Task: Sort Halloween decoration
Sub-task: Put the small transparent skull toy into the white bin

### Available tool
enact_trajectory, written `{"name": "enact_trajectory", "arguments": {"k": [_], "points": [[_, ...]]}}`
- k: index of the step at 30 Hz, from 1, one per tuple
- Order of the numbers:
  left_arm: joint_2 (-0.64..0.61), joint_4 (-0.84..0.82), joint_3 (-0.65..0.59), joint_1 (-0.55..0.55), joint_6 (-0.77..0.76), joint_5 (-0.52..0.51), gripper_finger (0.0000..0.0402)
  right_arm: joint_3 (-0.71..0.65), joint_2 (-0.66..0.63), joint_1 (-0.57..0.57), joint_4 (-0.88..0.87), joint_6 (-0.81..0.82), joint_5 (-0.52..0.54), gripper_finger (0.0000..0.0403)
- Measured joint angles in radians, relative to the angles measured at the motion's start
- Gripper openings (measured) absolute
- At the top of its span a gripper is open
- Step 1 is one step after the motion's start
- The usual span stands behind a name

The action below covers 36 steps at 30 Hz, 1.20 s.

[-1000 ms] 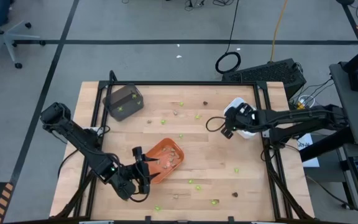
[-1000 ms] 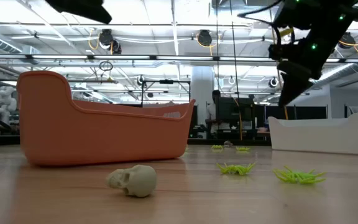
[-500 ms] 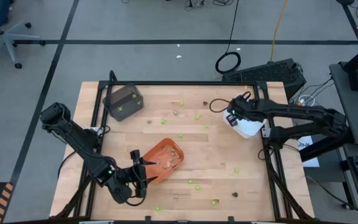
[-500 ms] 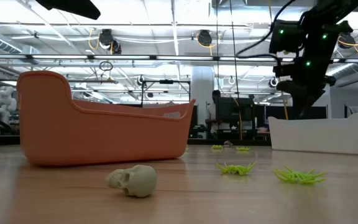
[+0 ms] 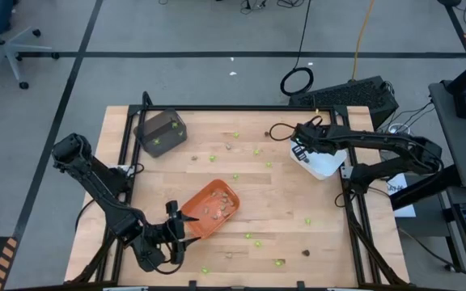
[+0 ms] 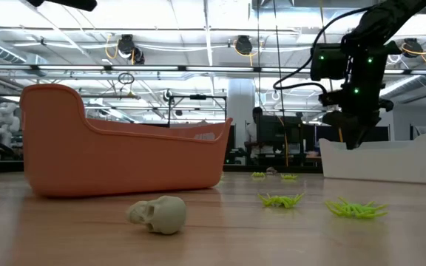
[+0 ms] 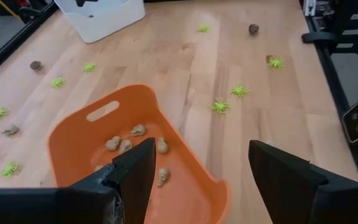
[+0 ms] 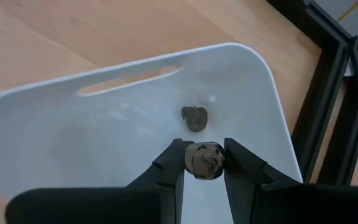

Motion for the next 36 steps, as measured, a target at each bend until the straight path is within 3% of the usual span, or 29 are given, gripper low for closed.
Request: {"name": "enact_trajectory", "arguments": {"k": [8, 17, 22, 29, 36], "points": [[0.000, 0.001, 0.000, -0.003, -0.005, 0.000, 0.0254, 0.000, 0.000, 0.000, -0.003, 0.011, 0.002, 0.0068], [0.000, 0.001, 0.000, -0.004, -0.006, 0.000, 0.0254, 0.000, -0.001, 0.000, -0.021, 0.018, 0.031, 0.0167], [0.000, 0.000, 0.000, -0.014, -0.007, 0.026, 0.0254, 0.000, -0.009, 0.024, -0.022, 0.016, 0.029, 0.0201], [0.000, -0.034, 0.000, -0.053, -0.061, 0.117, 0.0254, 0.000, -0.140, 0.175, 0.015, 0.029, 0.029, 0.0210], [0.000, -0.270, 0.000, -0.110, -0.386, 0.211, 0.0254, 0.000, -0.302, 0.389, 0.126, 0.023, 0.031, 0.0210]]}}
